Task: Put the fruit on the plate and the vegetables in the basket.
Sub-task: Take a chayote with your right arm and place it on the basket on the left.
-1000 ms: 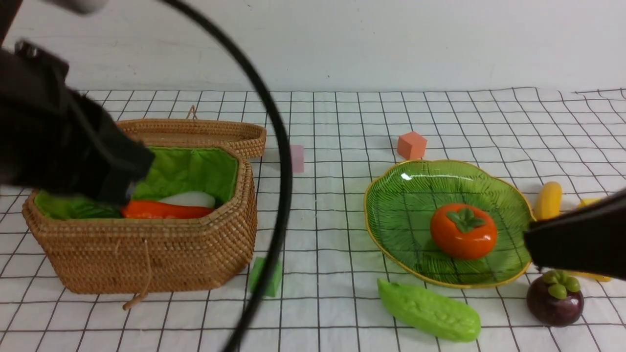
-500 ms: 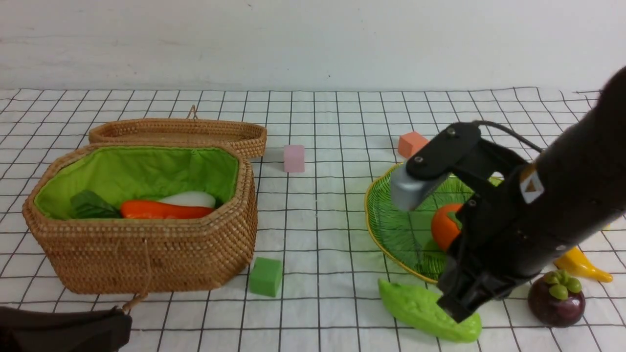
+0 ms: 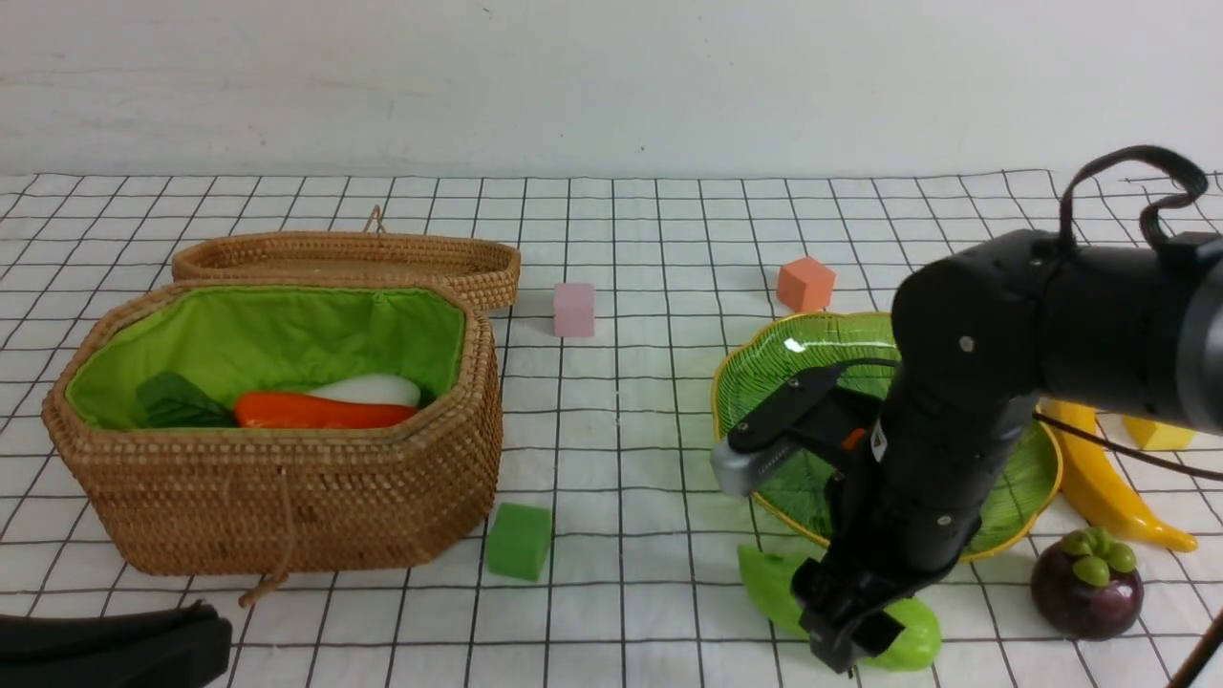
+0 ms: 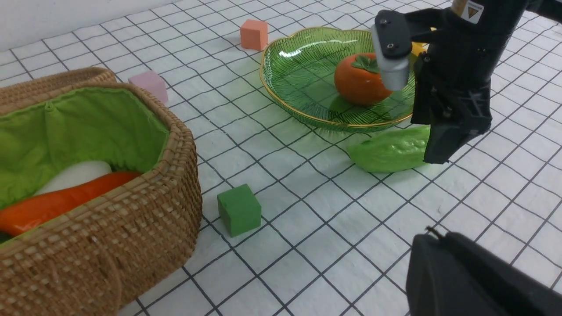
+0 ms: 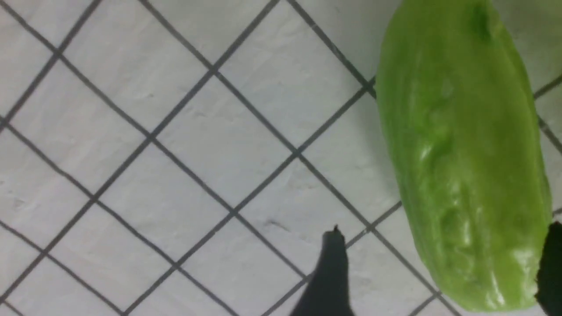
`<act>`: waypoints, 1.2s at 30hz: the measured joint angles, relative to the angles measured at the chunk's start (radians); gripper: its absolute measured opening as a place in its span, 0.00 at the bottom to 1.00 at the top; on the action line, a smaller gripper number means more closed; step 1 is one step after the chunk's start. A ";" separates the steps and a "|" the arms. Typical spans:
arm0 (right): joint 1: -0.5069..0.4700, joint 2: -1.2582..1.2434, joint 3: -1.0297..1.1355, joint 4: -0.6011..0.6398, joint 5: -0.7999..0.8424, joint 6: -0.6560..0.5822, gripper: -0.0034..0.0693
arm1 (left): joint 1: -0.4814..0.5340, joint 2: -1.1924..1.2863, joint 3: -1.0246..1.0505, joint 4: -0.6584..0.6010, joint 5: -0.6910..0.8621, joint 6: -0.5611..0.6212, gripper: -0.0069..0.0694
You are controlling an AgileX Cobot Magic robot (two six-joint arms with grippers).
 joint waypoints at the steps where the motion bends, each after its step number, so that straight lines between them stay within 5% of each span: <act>1: 0.000 0.009 0.000 -0.002 -0.009 -0.004 0.94 | 0.000 0.000 0.000 -0.001 0.004 0.001 0.07; 24: 0.063 0.112 -0.001 -0.035 -0.067 -0.055 0.82 | 0.000 0.000 0.000 -0.058 -0.037 0.005 0.07; 29: 0.064 0.149 -0.001 -0.034 -0.068 -0.055 0.64 | 0.000 0.000 0.000 -0.066 -0.059 0.005 0.07; 36: 0.084 0.137 -0.055 0.030 0.052 -0.044 0.64 | 0.000 0.000 -0.032 -0.033 -0.064 0.018 0.07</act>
